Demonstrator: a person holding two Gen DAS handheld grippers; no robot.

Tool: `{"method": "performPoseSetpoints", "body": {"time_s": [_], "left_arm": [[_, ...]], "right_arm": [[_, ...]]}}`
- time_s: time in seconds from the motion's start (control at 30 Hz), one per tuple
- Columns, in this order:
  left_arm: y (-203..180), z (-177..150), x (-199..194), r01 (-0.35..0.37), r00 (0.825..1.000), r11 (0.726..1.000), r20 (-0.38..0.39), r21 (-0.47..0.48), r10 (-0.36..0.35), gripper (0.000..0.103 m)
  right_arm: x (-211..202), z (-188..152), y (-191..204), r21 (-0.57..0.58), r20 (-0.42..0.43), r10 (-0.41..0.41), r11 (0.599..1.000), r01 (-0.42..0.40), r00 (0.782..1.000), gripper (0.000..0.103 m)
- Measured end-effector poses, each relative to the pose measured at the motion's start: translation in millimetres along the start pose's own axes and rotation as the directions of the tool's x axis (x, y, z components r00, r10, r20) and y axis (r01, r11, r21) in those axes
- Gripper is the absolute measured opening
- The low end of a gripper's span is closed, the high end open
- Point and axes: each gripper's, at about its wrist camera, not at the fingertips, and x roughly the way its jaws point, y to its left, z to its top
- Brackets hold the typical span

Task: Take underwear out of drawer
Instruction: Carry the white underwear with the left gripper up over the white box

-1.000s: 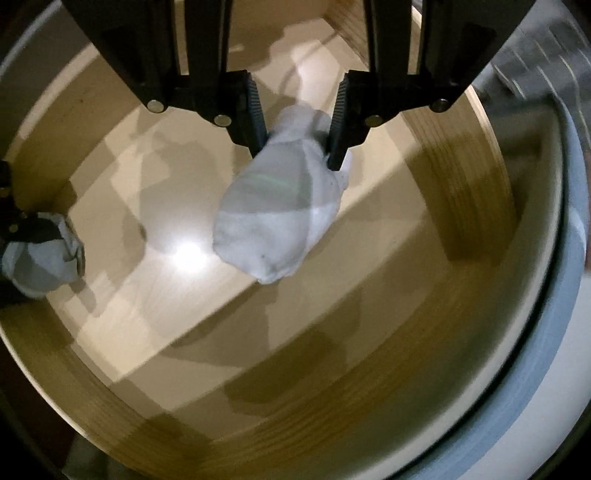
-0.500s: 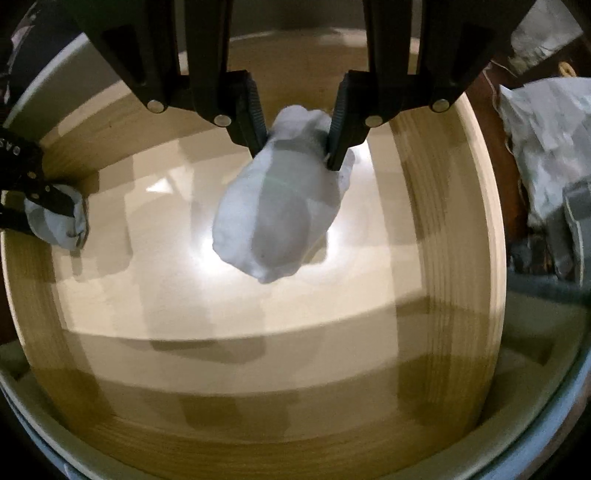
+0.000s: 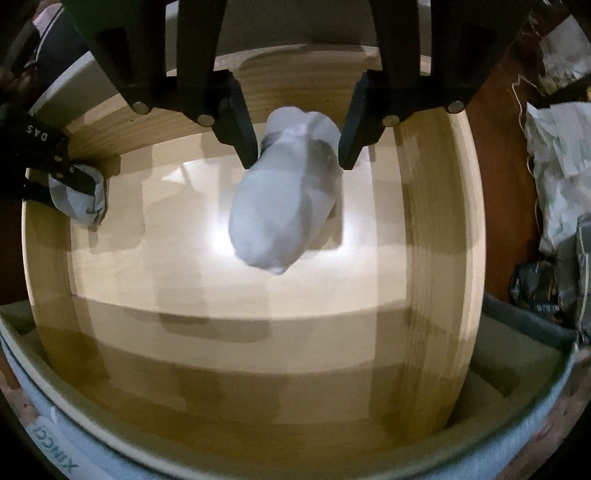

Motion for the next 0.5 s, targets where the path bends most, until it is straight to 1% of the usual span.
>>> {"method": "performPoseSetpoints", "body": {"time_s": [0.03,0.07,0.1,0.17,0.23,0.3,0.43,0.5], "left_arm": [[-0.4,-0.5,-2.5,-0.001,1.0,1.0,0.009,0.004,0.001,0.051],[-1.1,-1.1,-4.8,0.001,1.0,1.0,0.018,0.012,-0.001,0.059],[-4.3,-1.9,-1.9,0.001,1.0,1.0,0.025,0.02,-0.001,0.061],[-8.8,1.4,-0.7,-0.009,1.0,1.0,0.025,0.029,0.008,0.062],[-11.6,4.4,1.5,0.002,1.0,1.0,0.004,0.028,-0.002,0.063],[-10.1,13.4,-5.7,0.009,1.0,1.0,-0.01,0.023,-0.008,0.063],[-20.1,16.3,1.3,-0.023,0.999,0.999,-0.024,0.047,0.024,0.063],[-23.2,18.8,5.5,-0.027,0.999,0.998,-0.034,0.05,0.029,0.063]], "right_arm": [[0.0,-1.2,-0.5,0.0,0.0,0.0,1.0,0.0,1.0,0.065],[0.0,-1.4,-0.7,0.0,0.0,0.0,1.0,0.0,1.0,0.065],[0.0,-1.7,-0.8,0.0,0.0,0.0,1.0,0.0,1.0,0.065],[0.1,-1.1,-0.6,0.0,0.0,0.0,1.0,0.0,1.0,0.065],[0.3,-1.5,-0.9,-0.001,0.0,0.0,1.0,0.0,1.0,0.065],[0.3,-0.8,-0.7,-0.001,0.001,0.0,1.0,0.0,1.0,0.065],[1.2,0.2,-0.3,-0.002,0.0,0.0,1.0,0.0,1.0,0.065],[1.0,0.5,0.2,-0.002,0.0,0.0,1.0,0.0,1.0,0.065]]}}
